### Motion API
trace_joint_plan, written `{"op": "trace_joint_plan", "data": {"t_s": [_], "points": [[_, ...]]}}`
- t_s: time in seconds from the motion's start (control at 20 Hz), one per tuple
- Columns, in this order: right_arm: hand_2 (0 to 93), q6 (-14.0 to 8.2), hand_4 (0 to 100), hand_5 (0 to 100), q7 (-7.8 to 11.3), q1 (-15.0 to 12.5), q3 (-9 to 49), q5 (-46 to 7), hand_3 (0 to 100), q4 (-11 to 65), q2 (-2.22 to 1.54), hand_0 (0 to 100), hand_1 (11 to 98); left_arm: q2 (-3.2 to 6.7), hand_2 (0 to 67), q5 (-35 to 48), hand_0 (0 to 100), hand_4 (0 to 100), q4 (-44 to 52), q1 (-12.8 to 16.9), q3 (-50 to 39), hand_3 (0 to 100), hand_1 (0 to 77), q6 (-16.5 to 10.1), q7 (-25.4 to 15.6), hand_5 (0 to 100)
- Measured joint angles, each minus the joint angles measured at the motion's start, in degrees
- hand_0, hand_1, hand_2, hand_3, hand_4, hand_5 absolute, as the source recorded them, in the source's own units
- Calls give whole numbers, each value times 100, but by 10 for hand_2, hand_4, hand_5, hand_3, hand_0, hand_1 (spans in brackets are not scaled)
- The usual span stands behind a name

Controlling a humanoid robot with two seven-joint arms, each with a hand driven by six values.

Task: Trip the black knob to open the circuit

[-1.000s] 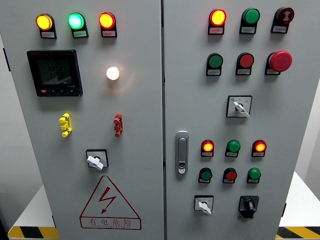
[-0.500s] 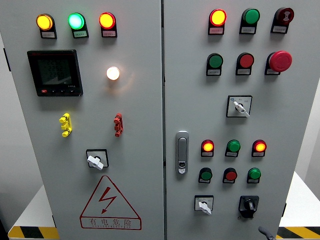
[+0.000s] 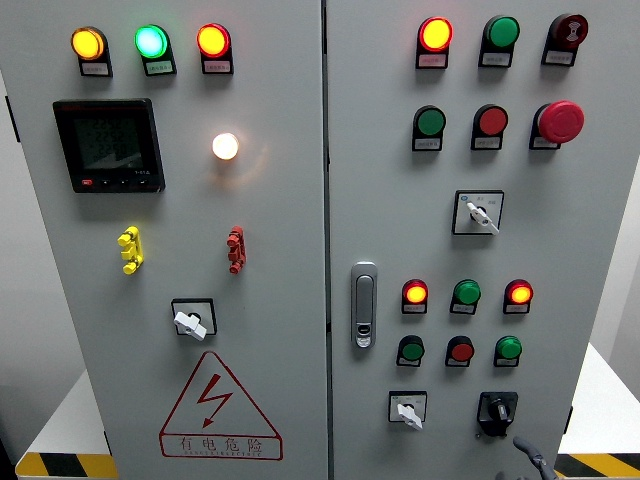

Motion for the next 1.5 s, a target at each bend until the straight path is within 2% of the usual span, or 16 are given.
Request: {"op": "trace_joint_plan", "data": {"t_s": [0.1,0.45,0.7,1.1,1.5], "points": [[68,-3,843,967,0,57,0,14,836,-62,0,676,484,0,127,0,0,66,3,0,-1,214,33,0,0,16],[68,-55,845,980,0,339,18,86,842,-381,8,685,488,-1,127,0,0,66,3,0,2,213,35,0,0,16],[68,-65,844,985,0,370,37,96,845,-463,9,696,487,-1,126,0,0,66,2,0,-1,213,34,0,0,16],[68,-68,845,988,-9,572,-11,202,847,-596,9,709,485,-1,127,0,0,66,5,0,1,213,33,0,0,16],[69,-67,854,994,-57,567,-60,220,859,-600,8,718,483,0,127,0,0,66,3,0,1,213,35,0,0,16]]}}
